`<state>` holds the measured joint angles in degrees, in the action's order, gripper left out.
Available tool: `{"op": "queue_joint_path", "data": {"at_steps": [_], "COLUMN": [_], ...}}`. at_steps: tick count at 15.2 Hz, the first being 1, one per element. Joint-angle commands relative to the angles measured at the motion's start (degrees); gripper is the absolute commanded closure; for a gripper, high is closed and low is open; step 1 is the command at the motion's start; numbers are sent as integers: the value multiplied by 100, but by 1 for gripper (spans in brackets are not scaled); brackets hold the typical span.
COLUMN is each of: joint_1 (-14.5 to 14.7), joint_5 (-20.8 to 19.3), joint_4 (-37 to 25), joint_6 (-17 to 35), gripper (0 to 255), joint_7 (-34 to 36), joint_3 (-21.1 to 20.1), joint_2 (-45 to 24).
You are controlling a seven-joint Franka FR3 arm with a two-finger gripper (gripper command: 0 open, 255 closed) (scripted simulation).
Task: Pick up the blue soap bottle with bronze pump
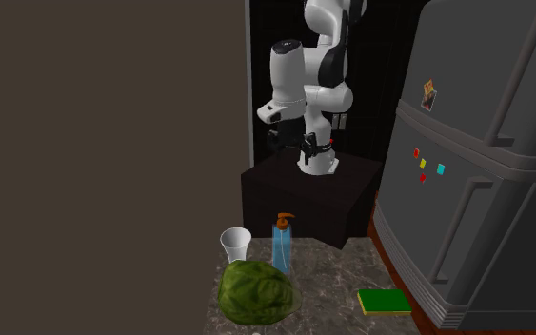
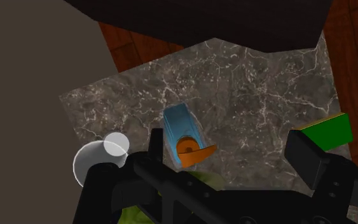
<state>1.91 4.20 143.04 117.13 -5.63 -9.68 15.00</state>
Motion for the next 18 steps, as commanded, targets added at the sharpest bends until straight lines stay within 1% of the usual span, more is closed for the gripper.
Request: {"op": "queue_joint_path", "data": {"at_steps": [1, 6, 10, 16, 18], "joint_1": [6, 9, 63, 273, 307], "joint_5": [-84, -437, -810, -1363, -1421], "joint_4": [-1, -324, -724, -1545, -1637], "joint_6": [404, 1203, 1709, 2226, 2315], "gripper": [0, 0, 0, 0, 0], "joint_7": [18, 142, 302, 528, 556], "joint_3": [-58, -143, -131, 31, 66], "joint_2": [-410, -1584, -2546, -3971, -4159]}}
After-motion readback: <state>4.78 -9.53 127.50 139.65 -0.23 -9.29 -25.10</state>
